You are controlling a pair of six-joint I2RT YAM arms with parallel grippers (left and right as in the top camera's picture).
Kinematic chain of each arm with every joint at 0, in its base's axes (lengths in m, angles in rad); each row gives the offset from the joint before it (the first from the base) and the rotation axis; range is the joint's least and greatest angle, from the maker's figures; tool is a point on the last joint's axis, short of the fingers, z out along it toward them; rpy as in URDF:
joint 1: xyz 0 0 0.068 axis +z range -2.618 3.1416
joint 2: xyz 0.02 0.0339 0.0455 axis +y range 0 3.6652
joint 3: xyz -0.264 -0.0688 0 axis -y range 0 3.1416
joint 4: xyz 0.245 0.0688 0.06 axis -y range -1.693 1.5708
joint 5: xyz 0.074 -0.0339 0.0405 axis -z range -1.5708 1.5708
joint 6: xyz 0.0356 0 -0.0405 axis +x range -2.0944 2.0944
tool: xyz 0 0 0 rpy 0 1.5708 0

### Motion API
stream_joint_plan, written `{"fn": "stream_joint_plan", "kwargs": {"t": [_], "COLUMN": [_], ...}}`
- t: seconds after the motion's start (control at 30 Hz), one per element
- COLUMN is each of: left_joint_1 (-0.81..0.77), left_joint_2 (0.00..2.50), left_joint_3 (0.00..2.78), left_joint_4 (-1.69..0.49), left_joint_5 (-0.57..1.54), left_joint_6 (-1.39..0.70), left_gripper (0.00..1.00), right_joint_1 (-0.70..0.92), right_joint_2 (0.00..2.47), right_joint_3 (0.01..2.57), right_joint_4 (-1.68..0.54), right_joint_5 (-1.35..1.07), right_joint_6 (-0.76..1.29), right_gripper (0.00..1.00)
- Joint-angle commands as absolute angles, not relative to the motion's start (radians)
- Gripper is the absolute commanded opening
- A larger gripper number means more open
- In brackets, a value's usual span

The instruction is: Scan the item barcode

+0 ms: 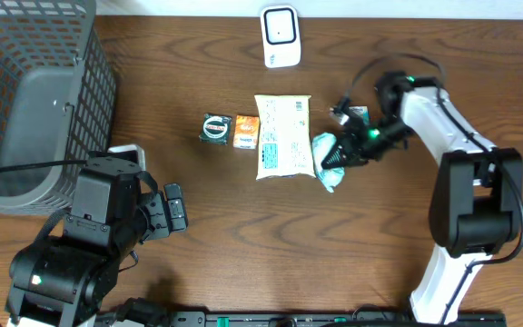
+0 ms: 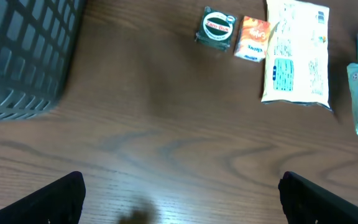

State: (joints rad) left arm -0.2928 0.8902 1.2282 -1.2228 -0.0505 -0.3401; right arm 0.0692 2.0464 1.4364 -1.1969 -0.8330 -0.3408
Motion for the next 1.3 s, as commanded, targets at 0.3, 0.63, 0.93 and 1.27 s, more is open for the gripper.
{"fn": "stream_joint_plan", "kwargs": {"t": [0.3,0.63,0.93,1.27], "left_joint_1": [-0.291,-0.291,-0.291,-0.291], "left_joint_2": [0.888,0.888,0.888,0.888], "left_joint_3": [1.227,1.227,1.227,1.227], "left_joint_4": [-1.222,-1.222,-1.222,-1.222], "left_joint_5": [-0.052,-0.052,-0.052,-0.052], "left_joint_6": [-0.338,-0.338,-0.338,-0.338], "left_gripper": [0.97,0.97,0.98,0.98], "right_joint_1": [-0.103,-0.051,0.213,0.488], "right_joint_2": [2.044,2.035,2.035,2.035], "right_joint_3": [1.345,1.702,1.654,1.495], "right_joint_4": [-1.094,-1.466,-1.449,-1.239], "right_joint_5": [-0.518,-0.415,-0.08,0.285], "right_joint_6": [-0.037,-0.029,0.18,0.453], "right_gripper": [0.43,0.45,0.45,0.44]}}
